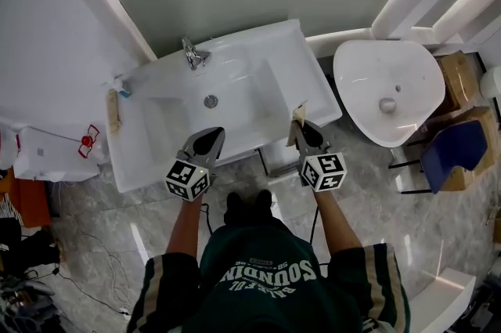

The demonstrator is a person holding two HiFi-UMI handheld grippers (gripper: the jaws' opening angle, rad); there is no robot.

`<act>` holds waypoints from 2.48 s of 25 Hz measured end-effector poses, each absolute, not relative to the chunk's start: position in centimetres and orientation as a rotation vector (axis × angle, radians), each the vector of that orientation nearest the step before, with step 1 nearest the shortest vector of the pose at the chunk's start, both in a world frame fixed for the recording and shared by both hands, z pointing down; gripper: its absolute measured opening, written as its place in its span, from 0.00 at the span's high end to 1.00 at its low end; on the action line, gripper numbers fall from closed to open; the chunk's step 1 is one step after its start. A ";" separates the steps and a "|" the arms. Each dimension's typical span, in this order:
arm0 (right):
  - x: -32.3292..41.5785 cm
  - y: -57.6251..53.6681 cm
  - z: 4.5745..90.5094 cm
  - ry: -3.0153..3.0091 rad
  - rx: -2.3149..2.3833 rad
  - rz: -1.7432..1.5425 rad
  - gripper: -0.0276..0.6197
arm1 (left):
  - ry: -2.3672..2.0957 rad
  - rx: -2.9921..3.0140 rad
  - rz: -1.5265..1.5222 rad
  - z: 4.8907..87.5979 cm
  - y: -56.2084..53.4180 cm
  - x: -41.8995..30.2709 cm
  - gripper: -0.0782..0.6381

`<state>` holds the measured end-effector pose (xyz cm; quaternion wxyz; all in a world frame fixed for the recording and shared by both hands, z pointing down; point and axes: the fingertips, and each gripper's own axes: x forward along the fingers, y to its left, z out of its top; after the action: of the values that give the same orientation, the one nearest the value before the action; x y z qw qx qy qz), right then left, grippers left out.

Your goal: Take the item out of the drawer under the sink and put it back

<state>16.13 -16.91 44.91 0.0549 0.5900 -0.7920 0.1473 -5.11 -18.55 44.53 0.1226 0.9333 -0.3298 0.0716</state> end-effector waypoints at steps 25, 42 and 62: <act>17.8 -9.3 64.3 -2.113 1.662 0.726 0.90 | -0.857 2.573 0.368 54.2 -12.8 -5.3 0.82; 18.6 -10.8 78.7 -1.939 1.223 0.559 0.90 | -0.883 2.515 0.334 55.5 -13.4 -5.5 0.82; 17.3 -13.1 91.0 -1.744 0.908 0.478 0.90 | -0.935 2.470 0.351 57.5 -14.8 -6.5 0.82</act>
<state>17.33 -13.09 90.98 0.5303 0.3803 -0.7308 0.2003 -6.55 -14.75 57.50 0.2366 0.9007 -0.3409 0.1282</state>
